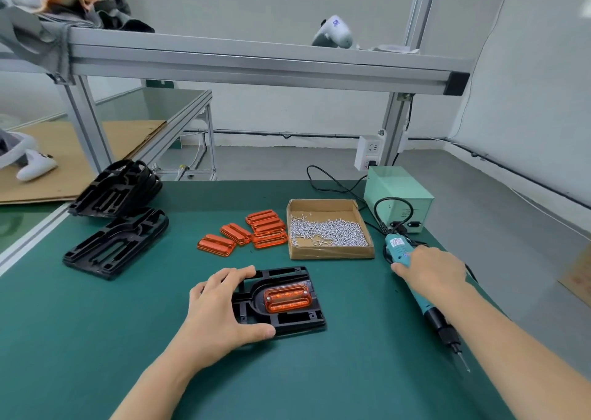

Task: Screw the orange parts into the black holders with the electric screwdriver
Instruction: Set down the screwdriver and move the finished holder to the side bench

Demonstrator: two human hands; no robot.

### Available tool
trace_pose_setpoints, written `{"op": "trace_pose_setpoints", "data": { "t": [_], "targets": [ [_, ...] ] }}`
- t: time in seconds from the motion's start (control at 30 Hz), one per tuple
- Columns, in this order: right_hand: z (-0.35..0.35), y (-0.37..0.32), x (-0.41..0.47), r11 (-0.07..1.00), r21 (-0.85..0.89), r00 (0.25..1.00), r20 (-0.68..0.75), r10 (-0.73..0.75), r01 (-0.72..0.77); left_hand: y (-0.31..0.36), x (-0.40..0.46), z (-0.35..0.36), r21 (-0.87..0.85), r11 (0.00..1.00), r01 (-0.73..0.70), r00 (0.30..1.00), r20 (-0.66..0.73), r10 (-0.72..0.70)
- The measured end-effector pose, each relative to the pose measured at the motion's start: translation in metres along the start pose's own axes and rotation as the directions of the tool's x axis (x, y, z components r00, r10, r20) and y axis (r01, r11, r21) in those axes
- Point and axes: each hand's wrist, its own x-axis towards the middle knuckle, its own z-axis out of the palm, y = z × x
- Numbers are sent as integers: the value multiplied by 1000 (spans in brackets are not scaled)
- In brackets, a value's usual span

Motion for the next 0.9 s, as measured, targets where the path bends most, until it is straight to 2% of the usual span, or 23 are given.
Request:
{"op": "trace_pose_setpoints", "data": {
  "t": [0.1, 0.17, 0.23, 0.3, 0.37, 0.43, 0.47, 0.63, 0.9],
  "targets": [
    [-5, 0, -4, 1000, -13, 999, -35, -11, 11, 0, 0, 0, 2, 1000, -5, 1000, -7, 5],
    [-9, -6, -9, 997, -29, 984, -160, -78, 75, 0, 0, 0, 4, 1000, -7, 1000, -10, 7],
    [-14, -18, -17, 973, 12, 926, -308, -217, 232, -1, 1, 0, 7, 1000, -11, 1000, -8, 11],
    [-16, -34, -29, 861, 155, 833, -384, -399, 484, -1, 2, -1, 2, 1000, -15, 1000, -3, 15],
    [-15, -54, -44, 664, 286, 719, -369, -590, 691, -1, 3, -1, 6, 1000, -20, 1000, -2, 20],
    [-10, -75, -54, 522, 319, 608, -314, -729, 791, 0, 3, -1, 13, 1000, -26, 1000, -5, 26],
    [-7, -85, -57, 486, 334, 579, -289, -762, 808, 0, 3, -1, 16, 999, -29, 1000, -8, 29],
    [5, -116, -63, 445, 371, 550, -254, -795, 815, -2, 3, 0, 28, 999, -27, 999, -20, 27],
    [10, -122, -58, 515, 346, 603, -230, -764, 784, -3, 3, -1, 46, 999, -23, 999, -38, 25]
  ]
}}
